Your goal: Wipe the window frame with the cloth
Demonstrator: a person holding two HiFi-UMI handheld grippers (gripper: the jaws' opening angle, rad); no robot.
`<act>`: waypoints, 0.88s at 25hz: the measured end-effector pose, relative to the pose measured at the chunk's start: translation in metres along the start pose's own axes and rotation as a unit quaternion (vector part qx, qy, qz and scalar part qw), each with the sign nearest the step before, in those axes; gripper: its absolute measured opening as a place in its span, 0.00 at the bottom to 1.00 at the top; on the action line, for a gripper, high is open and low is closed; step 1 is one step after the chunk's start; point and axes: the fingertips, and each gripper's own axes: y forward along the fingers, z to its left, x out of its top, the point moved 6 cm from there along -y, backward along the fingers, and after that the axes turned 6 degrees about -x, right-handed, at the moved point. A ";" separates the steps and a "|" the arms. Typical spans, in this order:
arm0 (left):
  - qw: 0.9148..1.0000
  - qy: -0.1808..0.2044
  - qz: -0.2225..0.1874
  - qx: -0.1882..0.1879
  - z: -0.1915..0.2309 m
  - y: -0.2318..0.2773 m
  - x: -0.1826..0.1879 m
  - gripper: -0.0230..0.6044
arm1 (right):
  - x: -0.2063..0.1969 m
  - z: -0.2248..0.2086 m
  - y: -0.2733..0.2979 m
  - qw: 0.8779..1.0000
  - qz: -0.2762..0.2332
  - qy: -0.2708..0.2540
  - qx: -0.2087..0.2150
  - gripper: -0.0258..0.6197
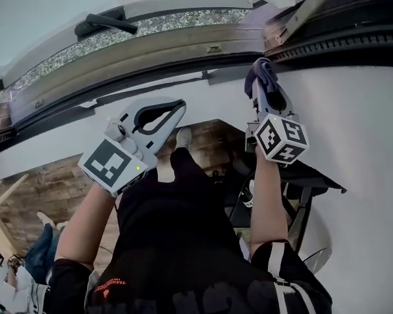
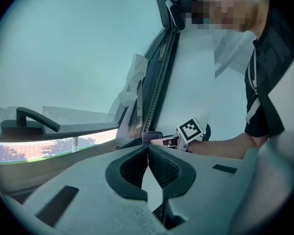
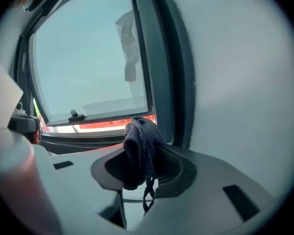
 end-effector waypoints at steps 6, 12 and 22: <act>1.000 0.006 0.013 -0.013 -0.006 0.013 -0.004 0.07 | -0.014 -0.021 0.004 0.999 0.003 0.017 -0.035 0.21; 0.999 -0.002 0.030 -0.011 -0.008 0.018 -0.008 0.07 | -0.031 -0.027 0.019 0.999 0.009 0.036 -0.040 0.21; 0.999 -0.003 0.036 -0.001 -0.008 0.022 -0.014 0.07 | -0.032 -0.026 0.034 0.998 0.000 0.056 -0.024 0.21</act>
